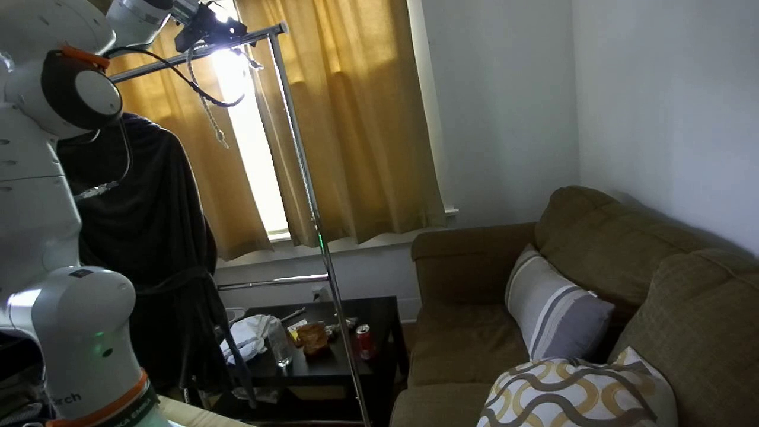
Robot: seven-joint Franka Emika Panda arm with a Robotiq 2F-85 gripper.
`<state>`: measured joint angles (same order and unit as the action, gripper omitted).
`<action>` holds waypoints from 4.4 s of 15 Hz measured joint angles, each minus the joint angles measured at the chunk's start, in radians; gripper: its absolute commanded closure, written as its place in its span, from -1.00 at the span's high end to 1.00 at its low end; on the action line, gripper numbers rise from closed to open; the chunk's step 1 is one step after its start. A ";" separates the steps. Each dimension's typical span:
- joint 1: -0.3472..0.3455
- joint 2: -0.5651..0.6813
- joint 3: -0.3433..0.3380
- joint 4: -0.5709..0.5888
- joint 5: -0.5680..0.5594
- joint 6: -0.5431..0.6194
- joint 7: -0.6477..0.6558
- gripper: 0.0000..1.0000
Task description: Move the piece of rope to the top metal rod
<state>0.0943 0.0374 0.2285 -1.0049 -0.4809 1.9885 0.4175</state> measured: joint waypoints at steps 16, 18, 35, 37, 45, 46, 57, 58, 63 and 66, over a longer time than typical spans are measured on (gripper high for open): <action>0.000 0.085 0.017 0.149 0.043 0.011 -0.018 0.62; 0.000 0.086 0.018 0.152 0.043 0.022 -0.021 0.73; 0.003 -0.007 0.036 0.153 0.067 0.013 -0.013 1.00; 0.003 -0.041 0.036 0.135 0.084 -0.032 -0.009 1.00; 0.002 -0.209 0.026 0.003 0.183 -0.145 0.015 1.00; 0.002 -0.234 0.025 -0.024 0.183 -0.145 0.015 1.00; 0.031 -0.499 -0.074 -0.436 0.237 -0.014 -0.028 1.00; 0.031 -0.517 -0.077 -0.462 0.255 0.001 -0.036 1.00; 0.028 -0.593 -0.079 -0.566 0.352 0.066 -0.090 1.00; 0.017 -0.610 -0.074 -0.593 0.366 0.095 -0.107 1.00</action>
